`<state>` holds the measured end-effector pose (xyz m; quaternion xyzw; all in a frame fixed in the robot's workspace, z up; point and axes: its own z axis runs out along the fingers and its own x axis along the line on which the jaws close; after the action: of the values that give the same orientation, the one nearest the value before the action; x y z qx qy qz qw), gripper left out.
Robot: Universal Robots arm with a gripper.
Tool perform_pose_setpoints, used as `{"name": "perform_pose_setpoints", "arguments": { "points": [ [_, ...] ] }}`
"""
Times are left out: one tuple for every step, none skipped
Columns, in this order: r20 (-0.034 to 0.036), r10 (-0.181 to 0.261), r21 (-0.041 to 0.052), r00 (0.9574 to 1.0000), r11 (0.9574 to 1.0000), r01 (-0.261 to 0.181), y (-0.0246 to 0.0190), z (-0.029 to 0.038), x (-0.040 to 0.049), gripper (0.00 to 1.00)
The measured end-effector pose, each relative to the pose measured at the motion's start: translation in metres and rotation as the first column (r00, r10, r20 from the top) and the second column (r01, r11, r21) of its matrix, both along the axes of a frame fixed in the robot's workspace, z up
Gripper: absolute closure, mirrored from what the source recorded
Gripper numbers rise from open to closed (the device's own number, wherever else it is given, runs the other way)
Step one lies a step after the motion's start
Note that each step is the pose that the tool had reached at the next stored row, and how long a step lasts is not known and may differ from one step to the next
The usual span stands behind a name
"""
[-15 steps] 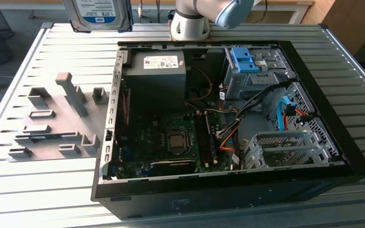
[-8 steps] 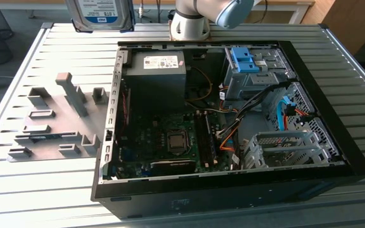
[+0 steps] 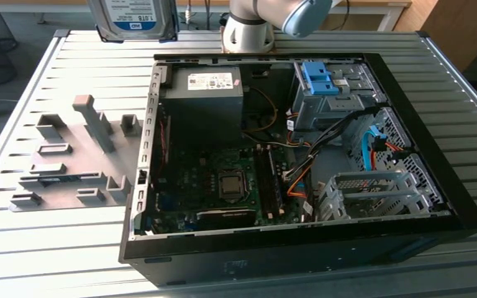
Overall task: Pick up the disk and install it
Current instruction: 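Pick up the disk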
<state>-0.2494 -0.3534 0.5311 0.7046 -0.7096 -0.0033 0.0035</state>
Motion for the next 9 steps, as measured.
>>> {"name": "perform_pose_setpoints", "arguments": {
  "points": [
    [0.0000, 0.000, 0.0000, 1.0000, 1.0000, 0.000, 0.0000, 0.0000, 0.0003, 0.63],
    [0.0000, 0.000, 0.0000, 1.0000, 1.0000, 0.000, 0.0000, 0.0000, 0.0006, 0.63],
    [0.0000, 0.000, 0.0000, 1.0000, 1.0000, 0.000, 0.0000, 0.0000, 0.0009, 0.63],
    [0.0000, 0.000, 0.0000, 1.0000, 1.0000, 0.000, 0.0000, 0.0000, 0.0011, 0.63],
    [0.0000, 0.000, 0.0000, 1.0000, 1.0000, 0.000, 0.0000, 0.0000, 0.0014, 0.63],
    [-0.0001, 0.000, 0.0000, 1.0000, 1.0000, 0.000, 0.0000, 0.0000, 0.0017, 0.63],
    [-0.0001, 0.000, 0.0000, 1.0000, 1.0000, 0.000, 0.0000, 0.0000, 0.0020, 0.63],
    [0.0000, 0.000, 0.0000, 1.0000, 1.0000, 0.000, 0.0000, 0.0000, 0.0024, 0.63],
    [-0.0001, 0.000, -0.0001, 1.0000, 1.0000, 0.000, 0.0000, 0.0000, 0.0029, 0.63]
  ]
}}
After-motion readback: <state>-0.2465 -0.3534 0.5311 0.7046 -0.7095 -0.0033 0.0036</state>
